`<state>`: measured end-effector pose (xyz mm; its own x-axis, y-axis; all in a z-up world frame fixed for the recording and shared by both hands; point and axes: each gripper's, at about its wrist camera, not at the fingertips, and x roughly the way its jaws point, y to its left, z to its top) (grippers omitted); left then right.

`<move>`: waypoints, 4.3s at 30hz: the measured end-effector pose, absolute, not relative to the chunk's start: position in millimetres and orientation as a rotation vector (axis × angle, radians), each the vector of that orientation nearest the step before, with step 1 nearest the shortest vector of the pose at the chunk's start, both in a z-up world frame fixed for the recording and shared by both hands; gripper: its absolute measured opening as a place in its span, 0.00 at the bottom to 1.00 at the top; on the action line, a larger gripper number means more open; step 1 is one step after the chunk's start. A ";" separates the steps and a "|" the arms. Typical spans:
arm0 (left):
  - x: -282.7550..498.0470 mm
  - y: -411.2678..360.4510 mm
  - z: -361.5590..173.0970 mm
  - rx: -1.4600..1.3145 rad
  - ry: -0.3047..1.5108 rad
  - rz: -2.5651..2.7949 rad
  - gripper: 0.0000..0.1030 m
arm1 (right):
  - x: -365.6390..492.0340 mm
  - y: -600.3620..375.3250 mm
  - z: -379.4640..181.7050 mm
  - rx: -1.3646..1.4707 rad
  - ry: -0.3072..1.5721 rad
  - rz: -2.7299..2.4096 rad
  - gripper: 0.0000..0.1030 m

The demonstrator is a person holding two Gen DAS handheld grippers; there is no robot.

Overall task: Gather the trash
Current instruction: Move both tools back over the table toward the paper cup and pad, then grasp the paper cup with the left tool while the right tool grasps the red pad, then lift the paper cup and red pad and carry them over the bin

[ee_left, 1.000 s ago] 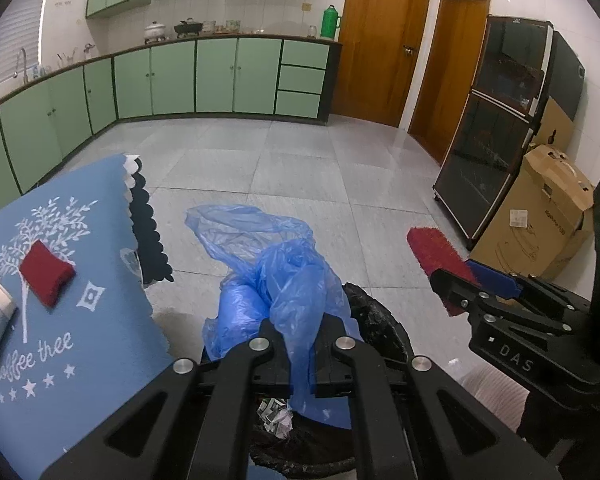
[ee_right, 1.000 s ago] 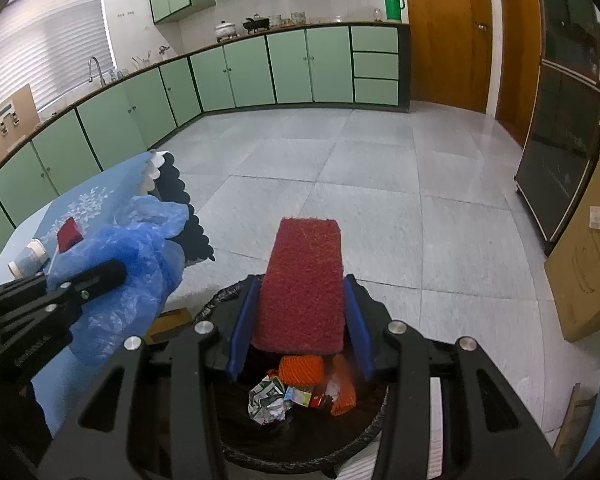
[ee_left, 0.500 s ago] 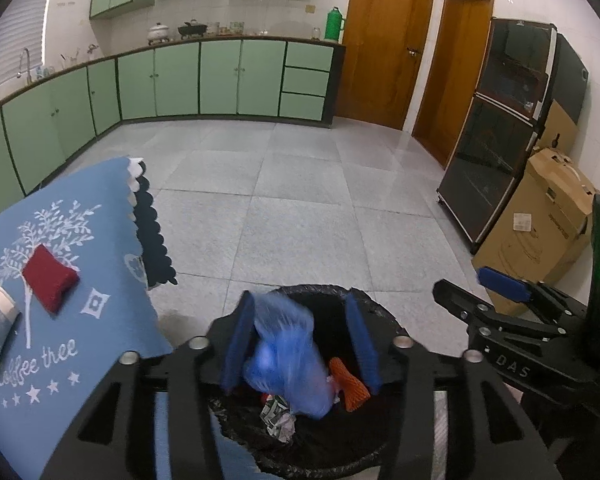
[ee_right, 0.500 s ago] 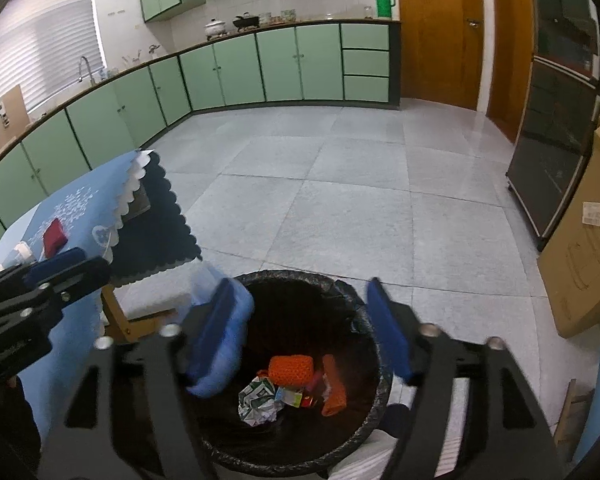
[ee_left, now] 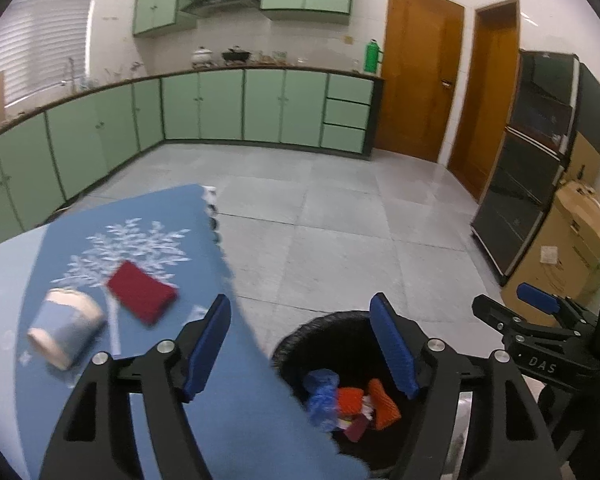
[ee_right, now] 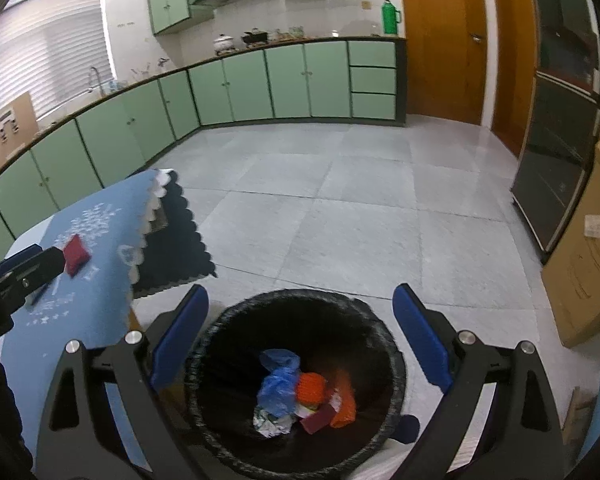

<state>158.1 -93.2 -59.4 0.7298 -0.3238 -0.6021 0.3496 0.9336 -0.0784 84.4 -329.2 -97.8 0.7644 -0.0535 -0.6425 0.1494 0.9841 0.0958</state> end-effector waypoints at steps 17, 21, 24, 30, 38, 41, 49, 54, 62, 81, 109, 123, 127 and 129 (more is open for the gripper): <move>161.4 27.4 -49.2 0.020 0.616 -0.065 0.69 | 128.4 -207.6 -73.5 0.072 0.629 0.171 0.88; 171.9 53.1 -61.8 0.024 0.643 0.004 0.70 | 140.4 -186.9 -71.2 0.075 0.616 0.208 0.88; 179.3 66.2 -73.8 0.021 0.670 0.032 0.70 | 152.0 -172.0 -73.1 0.078 0.622 0.231 0.88; 190.5 79.7 -94.8 0.009 0.730 0.044 0.70 | 170.7 -152.5 -82.9 0.065 0.650 0.254 0.88; 207.0 73.9 -110.3 0.029 0.774 0.044 0.73 | 191.3 -143.2 -96.8 0.052 0.683 0.270 0.88; 211.5 75.0 -114.2 0.032 0.784 0.046 0.73 | 196.7 -141.0 -99.8 0.046 0.688 0.275 0.88; 228.6 77.6 -127.9 0.003 0.854 0.021 0.73 | 208.7 -139.5 -107.0 0.035 0.701 0.294 0.88; 236.6 80.2 -134.7 -0.020 0.895 0.009 0.67 | 215.4 -135.3 -110.4 0.026 0.719 0.312 0.88; 226.7 96.7 -121.9 -0.061 0.834 0.043 0.60 | 226.9 -117.5 -115.5 -0.026 0.760 0.382 0.88; 228.0 130.8 -132.5 -0.108 0.872 0.135 0.60 | 252.0 -69.8 -137.1 -0.117 0.909 0.403 0.78; 202.8 95.4 -95.4 -0.083 0.783 0.060 0.58 | 214.9 -118.4 -89.3 0.018 0.772 0.378 0.51; 167.0 28.5 -42.4 -0.055 0.684 -0.104 0.58 | 153.3 -194.7 -43.2 0.070 0.666 0.310 0.51; 157.0 2.9 -32.9 -0.035 0.657 -0.164 0.58 | 133.0 -220.7 -34.0 0.074 0.637 0.271 0.51; 151.8 -11.9 -29.7 -0.023 0.647 -0.195 0.58 | 124.7 -233.3 -31.4 0.077 0.628 0.248 0.51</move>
<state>151.8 -11.9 -29.7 0.7804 -0.1872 -0.5966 0.1731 0.9815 -0.0817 124.7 -233.3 -31.4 0.7804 0.2528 -0.5719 -0.2064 0.9675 0.1460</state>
